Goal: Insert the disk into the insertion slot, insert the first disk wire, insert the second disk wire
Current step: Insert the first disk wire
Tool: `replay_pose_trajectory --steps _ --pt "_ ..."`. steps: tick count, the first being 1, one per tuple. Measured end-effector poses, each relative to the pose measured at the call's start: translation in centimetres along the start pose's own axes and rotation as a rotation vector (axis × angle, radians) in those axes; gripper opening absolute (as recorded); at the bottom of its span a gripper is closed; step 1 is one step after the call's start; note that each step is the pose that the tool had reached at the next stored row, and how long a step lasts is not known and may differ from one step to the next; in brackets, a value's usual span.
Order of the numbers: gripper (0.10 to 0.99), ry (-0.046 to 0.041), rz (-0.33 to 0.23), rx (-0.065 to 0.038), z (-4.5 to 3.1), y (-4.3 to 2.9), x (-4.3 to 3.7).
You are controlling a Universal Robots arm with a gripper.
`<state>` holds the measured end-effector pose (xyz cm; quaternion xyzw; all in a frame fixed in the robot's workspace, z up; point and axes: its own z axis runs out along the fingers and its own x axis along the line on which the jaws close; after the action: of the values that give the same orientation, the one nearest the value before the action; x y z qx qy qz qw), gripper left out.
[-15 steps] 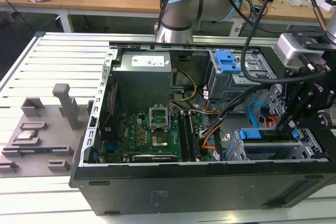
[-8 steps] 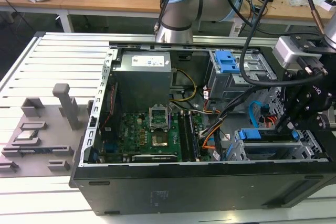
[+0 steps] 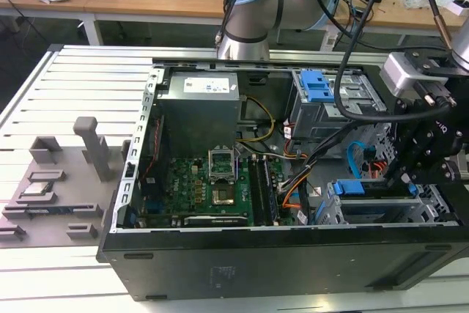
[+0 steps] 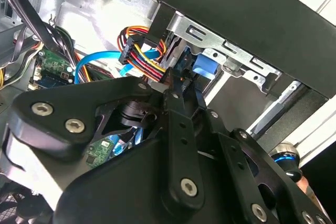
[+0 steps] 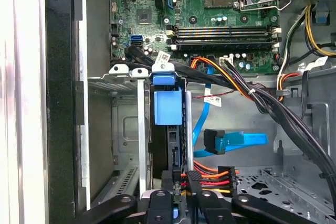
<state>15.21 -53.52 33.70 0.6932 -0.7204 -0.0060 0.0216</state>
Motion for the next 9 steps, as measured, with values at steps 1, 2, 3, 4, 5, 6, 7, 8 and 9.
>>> replay_pose_trajectory --steps 1,2,3,4,5,6,7,8,9 --pt "0.247 0.0000 0.000 0.000 -0.14 0.01 0.00" --pt "0.247 -0.0003 0.000 0.000 -0.33 0.01 0.00" --pt "0.247 -0.0001 0.000 0.000 -0.87 0.03 0.01" --pt "0.247 -0.0002 0.000 0.000 -1.51 0.06 0.02" --pt "0.247 -0.0002 0.000 0.000 -1.91 0.08 -0.02" --pt "0.247 -0.0001 0.000 0.000 -2.22 0.09 -0.06" --pt "0.247 -0.0003 0.000 0.000 -2.55 0.11 -0.13" --pt "0.247 -0.0002 0.000 0.000 -2.88 0.12 -0.21" --pt "0.231 -0.0001 0.000 0.000 -3.41 0.15 -0.38"
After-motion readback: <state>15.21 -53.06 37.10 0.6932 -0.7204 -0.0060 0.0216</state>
